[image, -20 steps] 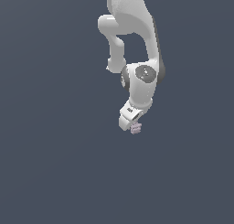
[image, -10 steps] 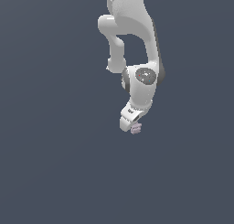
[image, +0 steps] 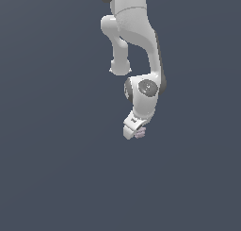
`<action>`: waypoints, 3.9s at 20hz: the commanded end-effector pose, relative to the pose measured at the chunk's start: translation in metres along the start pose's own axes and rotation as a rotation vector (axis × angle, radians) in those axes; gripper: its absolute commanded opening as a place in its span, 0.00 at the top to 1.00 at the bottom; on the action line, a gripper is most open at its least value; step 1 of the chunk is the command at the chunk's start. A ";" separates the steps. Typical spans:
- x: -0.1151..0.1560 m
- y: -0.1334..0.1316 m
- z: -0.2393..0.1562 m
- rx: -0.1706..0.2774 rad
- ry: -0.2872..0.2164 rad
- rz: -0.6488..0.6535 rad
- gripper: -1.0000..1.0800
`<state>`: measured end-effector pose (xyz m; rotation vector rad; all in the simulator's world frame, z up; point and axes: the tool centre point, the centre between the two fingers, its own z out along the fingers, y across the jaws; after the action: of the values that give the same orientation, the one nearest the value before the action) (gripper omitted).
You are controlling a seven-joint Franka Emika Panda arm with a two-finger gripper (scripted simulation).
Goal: Pick up the object and move it to a goal position.
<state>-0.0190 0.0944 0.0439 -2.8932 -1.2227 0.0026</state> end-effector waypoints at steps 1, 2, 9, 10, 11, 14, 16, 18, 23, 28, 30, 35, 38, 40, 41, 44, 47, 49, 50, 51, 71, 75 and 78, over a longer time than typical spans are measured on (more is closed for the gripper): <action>0.001 0.001 0.002 -0.001 0.001 0.000 0.04; 0.001 0.001 0.002 -0.001 0.001 0.000 1.00; 0.001 0.001 0.002 -0.001 0.001 0.000 1.00; 0.001 0.001 0.002 -0.001 0.001 0.000 1.00; 0.001 0.001 0.002 -0.001 0.001 0.000 1.00; 0.001 0.002 0.000 -0.002 0.002 0.000 1.00; 0.001 0.004 -0.004 -0.002 0.002 0.000 1.00; 0.000 0.007 -0.010 -0.002 0.002 0.000 1.00; 0.000 0.019 -0.034 -0.002 0.002 0.000 1.00; -0.001 0.037 -0.072 -0.001 0.003 -0.001 1.00; -0.002 0.047 -0.090 -0.001 0.003 -0.001 1.00; -0.002 0.071 -0.139 0.000 0.003 -0.001 1.00; -0.003 0.086 -0.169 0.000 0.004 -0.002 1.00; -0.003 0.096 -0.189 0.000 0.004 -0.002 1.00; -0.003 0.101 -0.198 0.000 0.004 -0.002 1.00; -0.003 0.115 -0.225 0.000 0.004 -0.002 1.00; -0.003 0.127 -0.248 0.000 0.004 -0.002 1.00; -0.003 0.134 -0.262 0.000 0.004 -0.002 1.00; -0.003 0.138 -0.268 0.000 0.003 -0.001 1.00; -0.003 0.141 -0.274 0.000 0.003 -0.001 1.00; -0.001 0.188 -0.357 -0.001 0.002 0.000 1.00; -0.001 0.192 -0.364 -0.001 0.002 0.000 1.00; 0.000 0.194 -0.367 -0.001 0.001 0.000 1.00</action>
<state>0.1197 -0.0407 0.4091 -2.8937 -1.2227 -0.0002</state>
